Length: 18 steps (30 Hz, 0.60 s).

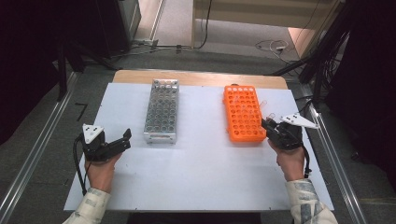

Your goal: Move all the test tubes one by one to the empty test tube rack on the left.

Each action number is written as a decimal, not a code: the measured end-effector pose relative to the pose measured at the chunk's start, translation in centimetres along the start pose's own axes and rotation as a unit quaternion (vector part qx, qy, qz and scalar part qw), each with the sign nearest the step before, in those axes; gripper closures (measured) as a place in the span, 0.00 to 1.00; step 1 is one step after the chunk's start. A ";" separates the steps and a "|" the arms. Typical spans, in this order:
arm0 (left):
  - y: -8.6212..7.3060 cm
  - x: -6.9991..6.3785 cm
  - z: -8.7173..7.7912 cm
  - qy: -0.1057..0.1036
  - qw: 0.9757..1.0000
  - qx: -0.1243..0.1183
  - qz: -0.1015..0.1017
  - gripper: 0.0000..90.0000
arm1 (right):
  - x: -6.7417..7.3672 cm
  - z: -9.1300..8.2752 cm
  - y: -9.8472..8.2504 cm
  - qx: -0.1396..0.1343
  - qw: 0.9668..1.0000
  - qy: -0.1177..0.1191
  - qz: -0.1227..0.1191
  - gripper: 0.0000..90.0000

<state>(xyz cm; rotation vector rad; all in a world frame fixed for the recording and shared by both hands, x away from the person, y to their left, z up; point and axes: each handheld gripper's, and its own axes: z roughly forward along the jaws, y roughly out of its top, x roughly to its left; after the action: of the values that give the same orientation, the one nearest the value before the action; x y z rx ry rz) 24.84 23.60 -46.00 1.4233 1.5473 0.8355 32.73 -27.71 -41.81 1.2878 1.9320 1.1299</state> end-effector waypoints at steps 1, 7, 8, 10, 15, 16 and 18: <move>0.0 -0.1 -0.1 -0.002 1.000 0.001 0.001 0.05 | 0.1 -0.1 0.0 -0.001 1.000 0.001 -0.002 0.82; 0.0 -0.6 -0.2 -0.017 1.000 0.009 0.005 0.06 | 0.8 -0.4 -0.3 0.008 1.000 0.016 -0.005 0.82; 0.0 -0.7 -0.2 -0.019 1.000 0.011 0.005 0.06 | 1.0 -0.4 -0.4 0.009 1.000 0.018 -0.007 0.82; 0.0 -0.8 -0.1 -0.026 1.000 0.016 0.004 0.06 | 1.5 -0.4 -0.4 0.010 1.000 0.025 -0.010 0.82; 0.1 -1.0 -0.2 -0.040 0.999 0.019 0.004 0.07 | 2.8 -0.3 -0.5 0.015 0.999 0.041 -0.023 0.82; 0.1 -1.1 -0.2 -0.042 0.999 0.020 0.004 0.07 | 3.1 -0.2 -0.5 0.016 0.999 0.044 -0.026 0.82; 0.0 -1.3 -0.2 -0.043 0.999 0.021 0.007 0.07 | 3.7 0.0 -0.5 0.018 0.998 0.051 -0.030 0.82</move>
<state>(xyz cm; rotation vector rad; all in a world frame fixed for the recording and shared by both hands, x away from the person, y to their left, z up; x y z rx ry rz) 24.65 22.35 -45.68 1.4822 1.5001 0.7440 31.06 -24.43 -42.19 1.2041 2.0606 1.1557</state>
